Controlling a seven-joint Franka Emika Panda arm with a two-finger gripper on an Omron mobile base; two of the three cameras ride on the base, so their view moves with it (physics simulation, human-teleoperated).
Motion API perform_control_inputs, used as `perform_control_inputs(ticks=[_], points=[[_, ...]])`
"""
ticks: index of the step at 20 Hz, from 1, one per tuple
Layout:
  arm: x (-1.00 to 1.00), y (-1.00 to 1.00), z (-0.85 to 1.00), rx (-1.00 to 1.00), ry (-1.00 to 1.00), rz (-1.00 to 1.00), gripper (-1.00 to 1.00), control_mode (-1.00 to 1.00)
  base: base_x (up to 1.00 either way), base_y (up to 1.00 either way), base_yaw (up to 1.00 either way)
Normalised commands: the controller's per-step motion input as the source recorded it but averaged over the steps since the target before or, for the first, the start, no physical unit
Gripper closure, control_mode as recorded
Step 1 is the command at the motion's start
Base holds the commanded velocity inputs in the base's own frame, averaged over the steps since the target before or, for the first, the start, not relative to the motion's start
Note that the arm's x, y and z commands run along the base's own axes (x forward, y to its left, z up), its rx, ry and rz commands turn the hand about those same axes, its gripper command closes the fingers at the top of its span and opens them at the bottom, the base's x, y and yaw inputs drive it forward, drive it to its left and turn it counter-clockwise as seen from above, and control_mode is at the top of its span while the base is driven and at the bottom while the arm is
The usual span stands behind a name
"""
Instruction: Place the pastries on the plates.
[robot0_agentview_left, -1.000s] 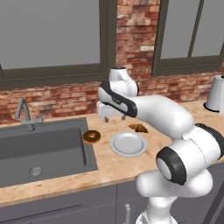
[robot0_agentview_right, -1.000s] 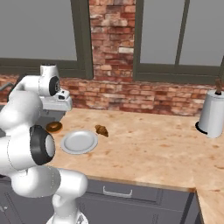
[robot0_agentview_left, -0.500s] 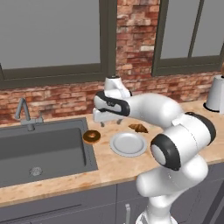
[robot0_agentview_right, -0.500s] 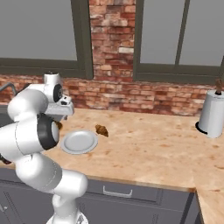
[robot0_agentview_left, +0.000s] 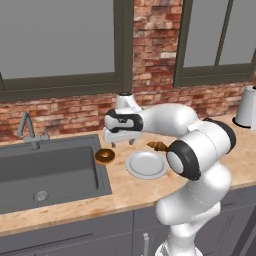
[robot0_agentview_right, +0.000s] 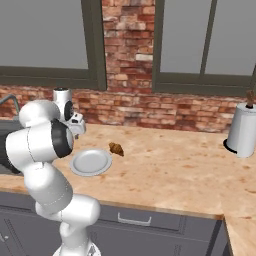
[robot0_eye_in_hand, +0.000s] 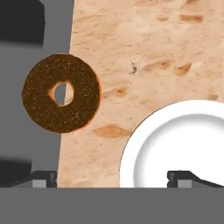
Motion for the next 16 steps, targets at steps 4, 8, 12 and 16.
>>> perform_control_inputs(ticks=[4, 8, 12, 16], points=[[0.21, 0.16, -0.21, 0.00, 0.00, 0.00, -1.00, -1.00, 0.00, 0.00, 0.00], [0.13, 0.16, -0.14, 0.00, 0.00, 0.00, -1.00, -1.00, 0.00, 0.00, 0.00], [0.00, 0.14, -0.15, 0.00, 0.01, 0.00, -1.00, -1.00, 0.00, 0.00, 0.00], [0.00, 0.10, -0.13, 0.00, 0.00, 0.00, -1.00, -1.00, 0.00, 0.00, 0.00]])
